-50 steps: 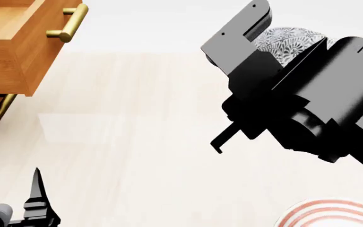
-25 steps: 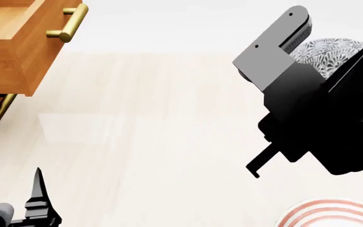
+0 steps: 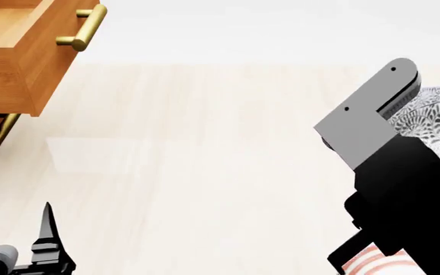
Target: Put the bowl on the plate.
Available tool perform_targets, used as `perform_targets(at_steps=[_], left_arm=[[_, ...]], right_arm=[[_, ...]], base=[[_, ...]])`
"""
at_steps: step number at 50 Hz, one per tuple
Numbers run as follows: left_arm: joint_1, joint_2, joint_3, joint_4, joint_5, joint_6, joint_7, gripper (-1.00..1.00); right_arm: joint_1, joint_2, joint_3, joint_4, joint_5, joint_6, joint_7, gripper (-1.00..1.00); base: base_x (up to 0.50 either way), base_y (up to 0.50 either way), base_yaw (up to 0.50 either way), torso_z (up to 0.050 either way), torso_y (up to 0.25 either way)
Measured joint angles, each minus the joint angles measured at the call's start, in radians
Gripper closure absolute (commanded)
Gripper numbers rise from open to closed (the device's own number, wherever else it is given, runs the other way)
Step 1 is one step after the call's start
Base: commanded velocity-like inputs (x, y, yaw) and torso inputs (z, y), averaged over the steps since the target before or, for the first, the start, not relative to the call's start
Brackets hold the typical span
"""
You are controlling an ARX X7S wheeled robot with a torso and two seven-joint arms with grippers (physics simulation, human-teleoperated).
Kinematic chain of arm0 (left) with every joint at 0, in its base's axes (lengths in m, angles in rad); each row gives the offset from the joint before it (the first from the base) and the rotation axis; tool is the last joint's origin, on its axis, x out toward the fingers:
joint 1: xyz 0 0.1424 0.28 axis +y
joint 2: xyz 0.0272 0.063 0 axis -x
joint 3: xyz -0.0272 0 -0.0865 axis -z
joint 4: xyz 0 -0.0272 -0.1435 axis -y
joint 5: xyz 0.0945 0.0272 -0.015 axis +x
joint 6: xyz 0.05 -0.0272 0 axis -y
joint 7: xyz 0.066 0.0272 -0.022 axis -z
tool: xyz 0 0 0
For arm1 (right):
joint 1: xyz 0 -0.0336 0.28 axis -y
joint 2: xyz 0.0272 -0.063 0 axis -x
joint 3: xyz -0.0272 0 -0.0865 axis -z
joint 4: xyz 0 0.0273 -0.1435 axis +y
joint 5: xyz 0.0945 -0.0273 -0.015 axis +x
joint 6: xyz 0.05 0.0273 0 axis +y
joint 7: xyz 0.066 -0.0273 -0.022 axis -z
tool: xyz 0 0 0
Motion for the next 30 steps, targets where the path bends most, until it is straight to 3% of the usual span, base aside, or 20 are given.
perform_targets(at_steps=[30], left_arm=[[-0.003, -0.003, 0.007, -0.014, -0.007, 0.012, 0.002, -1.0]], right_arm=[[-0.124, 0.168, -0.016, -0.209, 0.13, -0.128, 0.167, 1.0]], base=[[0.0, 0.0, 0.0, 0.0, 0.001]])
